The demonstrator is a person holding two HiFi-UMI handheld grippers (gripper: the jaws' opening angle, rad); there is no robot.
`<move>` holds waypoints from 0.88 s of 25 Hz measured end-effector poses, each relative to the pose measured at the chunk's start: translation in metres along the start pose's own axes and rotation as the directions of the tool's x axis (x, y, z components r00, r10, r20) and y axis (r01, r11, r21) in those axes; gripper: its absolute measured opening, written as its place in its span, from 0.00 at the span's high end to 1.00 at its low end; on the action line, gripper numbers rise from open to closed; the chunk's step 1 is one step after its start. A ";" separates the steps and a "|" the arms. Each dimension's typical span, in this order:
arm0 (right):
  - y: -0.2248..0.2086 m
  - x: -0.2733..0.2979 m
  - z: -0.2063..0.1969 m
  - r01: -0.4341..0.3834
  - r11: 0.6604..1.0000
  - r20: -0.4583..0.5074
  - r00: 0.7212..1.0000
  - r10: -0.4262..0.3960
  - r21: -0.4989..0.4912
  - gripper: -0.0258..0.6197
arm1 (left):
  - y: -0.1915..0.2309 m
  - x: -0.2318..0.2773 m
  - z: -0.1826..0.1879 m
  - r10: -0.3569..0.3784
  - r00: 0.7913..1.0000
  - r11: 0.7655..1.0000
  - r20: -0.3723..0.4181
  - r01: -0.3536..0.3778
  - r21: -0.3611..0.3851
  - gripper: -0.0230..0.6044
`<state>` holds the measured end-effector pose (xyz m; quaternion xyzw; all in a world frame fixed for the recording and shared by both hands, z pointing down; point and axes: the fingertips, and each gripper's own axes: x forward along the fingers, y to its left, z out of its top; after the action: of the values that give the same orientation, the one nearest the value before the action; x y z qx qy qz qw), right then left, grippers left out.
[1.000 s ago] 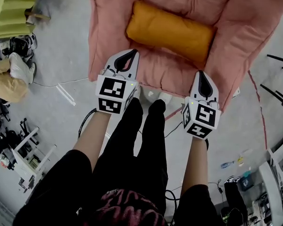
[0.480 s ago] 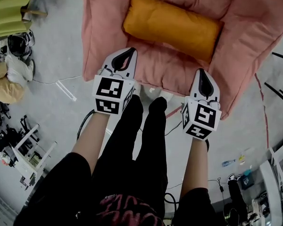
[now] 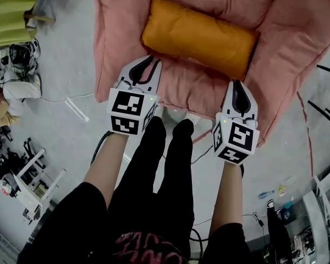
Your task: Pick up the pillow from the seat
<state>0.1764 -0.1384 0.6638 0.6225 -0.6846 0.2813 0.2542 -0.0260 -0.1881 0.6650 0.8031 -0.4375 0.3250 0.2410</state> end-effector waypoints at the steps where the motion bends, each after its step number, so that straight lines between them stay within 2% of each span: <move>1: -0.001 0.002 0.000 0.002 1.000 -0.001 1.000 -0.002 0.005 0.92 | 0.000 0.002 0.000 -0.005 1.000 1.000 -0.002 0.005 -0.004 0.80; 3: -0.004 0.005 -0.001 0.000 1.000 -0.001 1.000 0.000 0.017 0.91 | 0.002 0.006 0.000 -0.009 1.000 1.000 -0.004 0.009 -0.007 0.76; 5: -0.004 0.009 -0.003 -0.012 1.000 -0.012 1.000 0.012 0.017 0.83 | 0.004 0.010 0.000 -0.006 1.000 1.000 -0.005 0.006 -0.002 0.74; 13: -0.004 0.025 -0.008 -0.020 0.999 -0.038 0.999 0.022 0.039 0.74 | 0.013 0.024 0.004 -0.011 1.000 0.999 -0.001 0.011 -0.031 0.63; 22: -0.013 0.046 -0.016 -0.006 0.996 -0.059 0.998 0.011 0.090 0.63 | 0.016 0.043 0.007 -0.001 1.000 0.999 0.008 0.001 -0.046 0.56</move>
<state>0.1850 -0.1606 0.7082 0.6217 -0.6661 0.3315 0.2449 -0.0197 -0.2243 0.6934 0.7988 -0.4453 0.3115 0.2579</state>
